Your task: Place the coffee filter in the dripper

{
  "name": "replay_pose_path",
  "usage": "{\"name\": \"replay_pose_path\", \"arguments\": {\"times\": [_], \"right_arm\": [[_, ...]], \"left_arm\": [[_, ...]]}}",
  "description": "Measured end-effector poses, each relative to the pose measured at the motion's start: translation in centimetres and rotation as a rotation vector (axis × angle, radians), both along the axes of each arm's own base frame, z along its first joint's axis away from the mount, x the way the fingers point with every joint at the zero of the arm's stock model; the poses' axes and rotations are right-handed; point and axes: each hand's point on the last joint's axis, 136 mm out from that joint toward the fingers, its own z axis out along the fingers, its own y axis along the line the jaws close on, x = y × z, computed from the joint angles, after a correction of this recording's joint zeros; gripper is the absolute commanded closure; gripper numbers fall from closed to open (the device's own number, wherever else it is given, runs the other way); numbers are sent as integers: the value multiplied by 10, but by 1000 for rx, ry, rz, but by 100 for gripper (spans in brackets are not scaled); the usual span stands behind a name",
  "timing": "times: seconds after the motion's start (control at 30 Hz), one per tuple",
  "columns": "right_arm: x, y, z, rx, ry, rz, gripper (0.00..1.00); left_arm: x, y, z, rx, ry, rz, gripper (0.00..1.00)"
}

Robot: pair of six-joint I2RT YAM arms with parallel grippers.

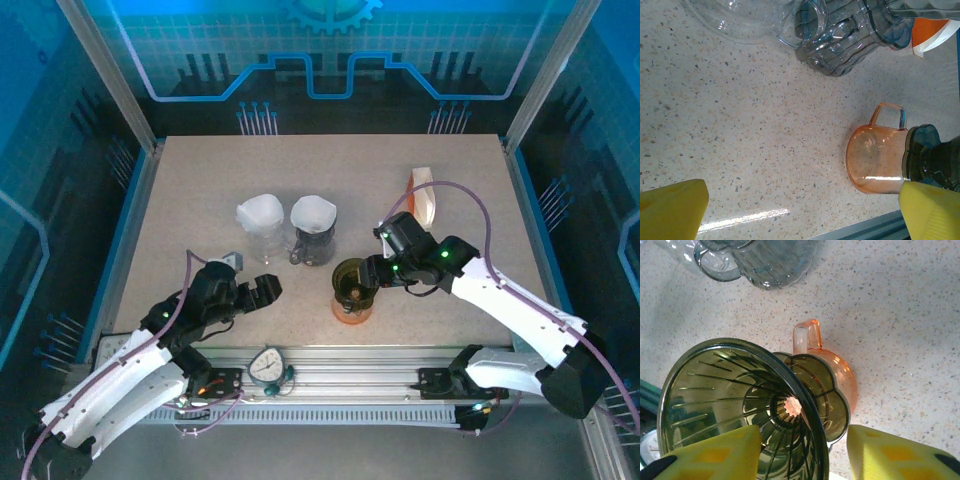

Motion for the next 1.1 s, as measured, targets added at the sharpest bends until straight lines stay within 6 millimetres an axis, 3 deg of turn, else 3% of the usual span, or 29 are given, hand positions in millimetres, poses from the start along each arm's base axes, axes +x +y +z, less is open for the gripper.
{"name": "replay_pose_path", "arguments": {"times": [0.33,0.5,0.77,1.1], "right_arm": [[5,-10,13,-3,-68,-38,31],[21,-31,23,-33,-136,-105,31],[82,-81,32,-118,-245,-278,35],[167,-135,1,-272,-218,-404,52]], "left_arm": [[0,0,0,0,0,0,1],[0,0,0,0,0,0,1],[0,0,0,0,0,1,1],[1,1,-2,4,7,5,1]]}}
